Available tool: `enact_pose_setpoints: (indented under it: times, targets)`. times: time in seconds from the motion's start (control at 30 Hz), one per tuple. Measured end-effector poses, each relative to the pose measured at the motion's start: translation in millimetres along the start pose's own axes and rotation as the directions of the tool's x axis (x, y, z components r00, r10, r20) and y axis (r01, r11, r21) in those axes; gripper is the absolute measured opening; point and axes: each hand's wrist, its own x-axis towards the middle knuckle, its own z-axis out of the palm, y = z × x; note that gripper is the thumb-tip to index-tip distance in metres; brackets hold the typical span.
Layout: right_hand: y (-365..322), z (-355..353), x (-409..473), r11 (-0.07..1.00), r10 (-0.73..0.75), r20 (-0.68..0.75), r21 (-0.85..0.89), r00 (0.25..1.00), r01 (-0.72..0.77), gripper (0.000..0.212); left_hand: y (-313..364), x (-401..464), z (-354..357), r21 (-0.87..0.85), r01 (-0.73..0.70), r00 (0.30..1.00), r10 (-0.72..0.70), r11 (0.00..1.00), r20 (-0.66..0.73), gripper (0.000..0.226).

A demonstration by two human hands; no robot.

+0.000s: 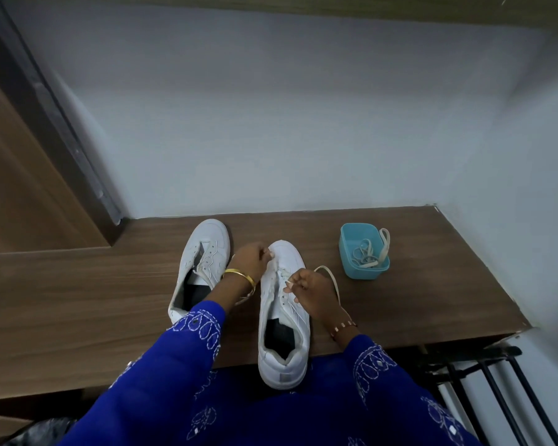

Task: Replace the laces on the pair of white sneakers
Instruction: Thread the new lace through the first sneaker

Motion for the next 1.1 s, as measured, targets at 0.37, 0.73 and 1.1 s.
enact_pose_setpoints:
  times: [0.37,0.73,1.1]
  targets:
    - [-5,-4,5,0.999,0.046,-0.040,-0.014,0.998,-0.047,0.026,-18,-14,8,0.119,-0.018,0.986,0.038,0.993,-0.161,0.008]
    - [-12,14,16,0.942,-0.038,-0.187,-0.335,0.982,-0.028,0.020,-18,-37,21,-0.128,0.064,0.987,-0.081,0.990,-0.137,0.018]
    - [-12,18,17,0.935,-0.040,-0.107,-0.353,0.993,0.000,0.021,-16,-51,24,-0.230,0.034,0.983,-0.074,0.973,-0.167,0.019]
